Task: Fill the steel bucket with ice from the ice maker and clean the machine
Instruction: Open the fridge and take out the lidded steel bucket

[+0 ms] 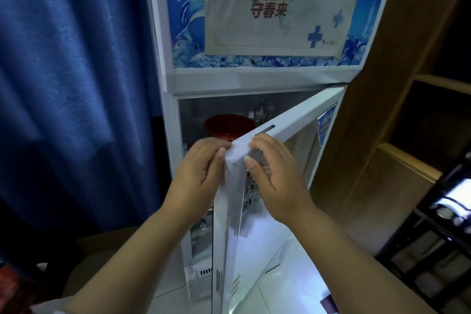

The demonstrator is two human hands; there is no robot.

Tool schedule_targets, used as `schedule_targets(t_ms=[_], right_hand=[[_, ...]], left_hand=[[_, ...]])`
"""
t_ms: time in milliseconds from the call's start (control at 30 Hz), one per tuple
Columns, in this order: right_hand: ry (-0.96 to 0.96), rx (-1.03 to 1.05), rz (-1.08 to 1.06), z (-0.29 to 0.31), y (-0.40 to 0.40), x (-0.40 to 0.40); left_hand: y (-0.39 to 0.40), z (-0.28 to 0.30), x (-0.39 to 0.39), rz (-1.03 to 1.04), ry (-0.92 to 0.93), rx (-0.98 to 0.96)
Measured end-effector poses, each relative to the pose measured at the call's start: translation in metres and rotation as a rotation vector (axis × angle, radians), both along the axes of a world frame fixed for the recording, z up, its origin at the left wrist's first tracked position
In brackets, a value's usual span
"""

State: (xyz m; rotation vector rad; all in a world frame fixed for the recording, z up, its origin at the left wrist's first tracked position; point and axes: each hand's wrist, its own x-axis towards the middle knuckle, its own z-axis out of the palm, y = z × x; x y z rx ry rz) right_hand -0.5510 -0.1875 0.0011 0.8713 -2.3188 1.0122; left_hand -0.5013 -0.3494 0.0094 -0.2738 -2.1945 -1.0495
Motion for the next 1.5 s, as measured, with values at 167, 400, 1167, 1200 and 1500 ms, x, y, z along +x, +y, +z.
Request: schedule_targets(t_ms=[167, 400, 1167, 1200, 1500], right_hand=[[-0.049, -0.061, -0.006, -0.003, 0.046, 0.023], [-0.082, -0.162, -0.031, 0.003, 0.123, 0.059], [0.095, -0.042, -0.624, 0.016, 0.327, 0.121], [0.121, -0.014, -0.632, 0.017, 0.330, 0.121], [0.163, 0.033, -0.806, 0.015, 0.370, 0.108]], left_hand=[[0.050, -0.005, 0.023, -0.031, 0.017, 0.036], [0.120, -0.004, 0.040, -0.196, 0.043, -0.038], [0.326, 0.006, 0.003, -0.505, -0.161, -0.212], [0.332, 0.004, -0.001, -0.523, -0.151, -0.230], [0.380, 0.002, -0.053, -0.693, 0.054, -0.373]])
